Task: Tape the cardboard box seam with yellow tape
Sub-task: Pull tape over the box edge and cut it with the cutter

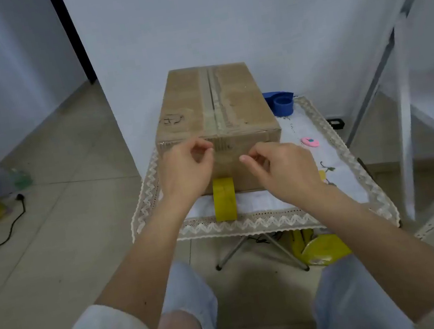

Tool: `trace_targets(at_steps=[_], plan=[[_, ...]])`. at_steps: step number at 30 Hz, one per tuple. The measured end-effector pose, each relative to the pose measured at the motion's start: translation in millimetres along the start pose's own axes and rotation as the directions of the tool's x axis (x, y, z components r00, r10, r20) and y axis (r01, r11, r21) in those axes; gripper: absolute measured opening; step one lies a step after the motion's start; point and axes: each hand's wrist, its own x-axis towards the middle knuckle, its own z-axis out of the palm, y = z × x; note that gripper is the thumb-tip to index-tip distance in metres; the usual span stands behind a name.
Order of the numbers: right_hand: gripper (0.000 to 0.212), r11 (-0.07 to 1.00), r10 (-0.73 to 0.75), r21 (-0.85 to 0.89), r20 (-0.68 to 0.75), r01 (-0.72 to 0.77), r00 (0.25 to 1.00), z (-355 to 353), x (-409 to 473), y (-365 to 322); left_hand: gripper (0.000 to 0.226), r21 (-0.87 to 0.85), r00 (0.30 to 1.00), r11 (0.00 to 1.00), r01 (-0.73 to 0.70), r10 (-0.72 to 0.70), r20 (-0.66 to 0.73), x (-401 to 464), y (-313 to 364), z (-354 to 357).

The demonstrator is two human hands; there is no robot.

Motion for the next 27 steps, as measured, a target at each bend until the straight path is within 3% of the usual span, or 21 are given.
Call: trace_targets(at_steps=[7,11,18,27], plan=[[0.026,0.985,0.156,0.054,0.152,-0.166,0.976,27.0,-14.1,4.1,0.008,-0.062,0.956,0.957,0.285,-0.278,0.096,-16.3,-35.7,18.2],[0.025,0.952,0.255,0.109,0.230,-0.286,0.939,44.5,-9.9,7.8,0.021,-0.121,0.900,0.894,0.432,-0.419,0.125,-16.4,-47.2,33.4],[0.026,0.924,0.321,0.120,0.270,-0.363,0.908,66.8,-8.0,15.1,0.037,-0.139,0.855,0.845,0.517,-0.502,0.132,-10.6,-51.5,54.3],[0.029,0.876,0.422,0.157,0.212,-0.457,0.882,71.0,-8.8,32.3,0.047,-0.183,0.814,0.794,0.580,-0.563,0.141,-7.1,-47.4,68.3]])
